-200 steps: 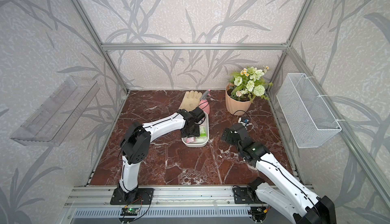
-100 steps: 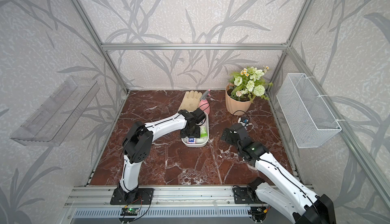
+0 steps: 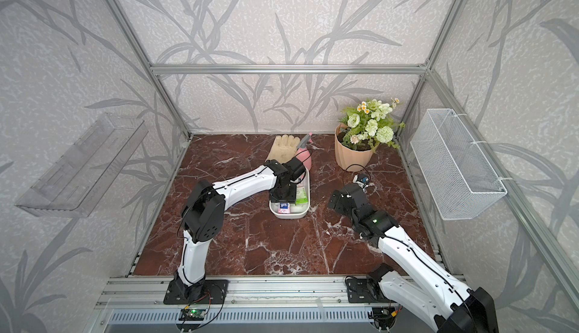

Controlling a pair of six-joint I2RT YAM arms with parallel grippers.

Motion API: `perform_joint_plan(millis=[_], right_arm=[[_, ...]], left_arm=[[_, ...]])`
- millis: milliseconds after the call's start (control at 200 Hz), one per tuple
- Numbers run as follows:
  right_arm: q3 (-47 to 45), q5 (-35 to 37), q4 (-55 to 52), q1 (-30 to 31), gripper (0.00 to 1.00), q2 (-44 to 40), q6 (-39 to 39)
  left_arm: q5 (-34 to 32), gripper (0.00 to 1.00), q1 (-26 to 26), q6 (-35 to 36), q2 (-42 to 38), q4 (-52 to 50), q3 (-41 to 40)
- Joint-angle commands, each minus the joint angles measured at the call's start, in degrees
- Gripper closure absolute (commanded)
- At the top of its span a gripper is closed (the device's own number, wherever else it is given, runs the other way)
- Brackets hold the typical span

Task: Take the pocket tissues out of the storage box
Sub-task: Pick up the pocket tissues from the storage box, then place the pocket tissues at the center of the board.

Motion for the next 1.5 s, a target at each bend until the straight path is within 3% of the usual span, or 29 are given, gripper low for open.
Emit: perform_joint_plan(millis=[0, 180, 365, 550, 775, 1230, 1495], right_arm=[[-0.27, 0.81, 0.26, 0.24, 0.01, 0.07, 0.26], [0.45, -0.08, 0.54, 0.27, 0.01, 1.84, 0.22], [1.59, -1.29, 0.9, 0.33, 0.01, 4.39, -0.11], [2.58, -2.34, 1.43, 0.59, 0.01, 6.51, -0.03], [4.0, -2.94, 1.34, 0.92, 0.01, 8.48, -0.02], [5.16, -2.52, 0.67, 1.46, 0.01, 8.91, -0.08], [4.61, -1.42, 0.1, 1.47, 0.01, 7.9, -0.31]], left_arm=[[-1.72, 0.49, 0.54, 3.22, -4.84, -5.44, 2.72], [-1.25, 0.49, 3.09, 5.27, -11.59, -9.43, 0.83], [4.32, 0.49, 9.57, 5.94, -21.18, -8.59, -10.13], [4.89, 0.49, 12.97, 8.53, -25.67, -8.96, -18.85], [7.67, 0.49, 13.79, 8.88, -23.23, -4.04, -26.68], [8.96, 0.48, 13.78, 10.24, -11.77, 1.56, -28.04], [8.73, 0.36, 13.83, 9.73, -11.35, 1.58, -28.1]])
